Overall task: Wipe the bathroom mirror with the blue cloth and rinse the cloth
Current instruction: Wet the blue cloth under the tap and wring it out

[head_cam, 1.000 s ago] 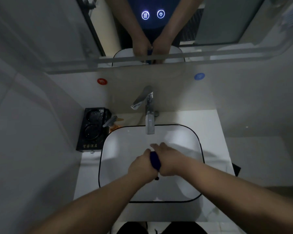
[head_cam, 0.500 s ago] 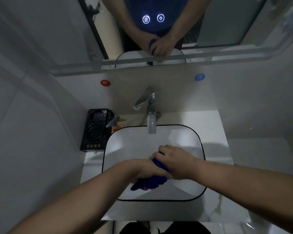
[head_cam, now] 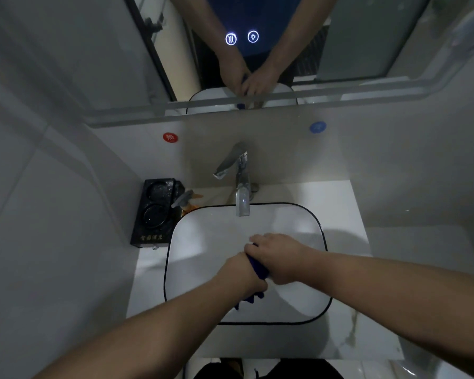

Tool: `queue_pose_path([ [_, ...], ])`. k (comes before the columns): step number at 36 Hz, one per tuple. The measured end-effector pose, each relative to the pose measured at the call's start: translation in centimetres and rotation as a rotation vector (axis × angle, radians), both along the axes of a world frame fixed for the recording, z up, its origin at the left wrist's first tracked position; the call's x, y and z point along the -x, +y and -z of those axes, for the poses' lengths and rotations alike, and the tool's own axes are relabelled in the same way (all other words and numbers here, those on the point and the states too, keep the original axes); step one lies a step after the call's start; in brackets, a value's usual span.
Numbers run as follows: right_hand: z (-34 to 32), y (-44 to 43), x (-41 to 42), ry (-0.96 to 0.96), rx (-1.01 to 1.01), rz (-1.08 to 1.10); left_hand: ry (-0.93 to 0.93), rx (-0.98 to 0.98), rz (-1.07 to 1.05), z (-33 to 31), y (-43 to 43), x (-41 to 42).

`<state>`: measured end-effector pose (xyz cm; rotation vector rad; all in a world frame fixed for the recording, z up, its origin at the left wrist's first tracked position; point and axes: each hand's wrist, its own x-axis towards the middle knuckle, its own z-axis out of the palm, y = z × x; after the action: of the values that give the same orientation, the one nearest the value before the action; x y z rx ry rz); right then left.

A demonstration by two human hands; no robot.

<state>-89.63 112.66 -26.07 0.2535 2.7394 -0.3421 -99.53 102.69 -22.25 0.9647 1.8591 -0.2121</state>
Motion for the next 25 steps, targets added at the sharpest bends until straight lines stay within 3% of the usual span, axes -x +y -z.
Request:
queue_pose_path([
  [2,-0.5,-0.1,0.2,-0.024,0.014,0.028,0.041,0.002,-0.060,0.3,0.0,0.0],
  [5,-0.8,-0.4,0.3,-0.034,0.006,0.048,0.072,-0.006,0.029,0.6,0.1,0.4],
  [11,-1.0,-1.6,0.8,-0.097,-0.024,0.054,-0.088,0.025,0.044,1.0,-0.8,1.2],
  [16,-1.3,-1.9,0.8,-0.085,-0.050,0.082,-0.161,0.037,-0.111,1.0,-1.0,1.6],
  [21,-2.5,-1.2,0.0,-0.096,-0.059,0.058,-0.237,0.180,-0.297,0.2,-1.3,1.3],
  [23,-2.8,-1.4,-0.2,-0.113,-0.066,0.058,-0.208,0.143,-0.184,-0.1,-1.5,1.0],
  [25,-2.9,-1.8,-0.3,-0.129,-0.063,0.091,-0.051,0.008,0.053,0.5,-1.6,0.9],
])
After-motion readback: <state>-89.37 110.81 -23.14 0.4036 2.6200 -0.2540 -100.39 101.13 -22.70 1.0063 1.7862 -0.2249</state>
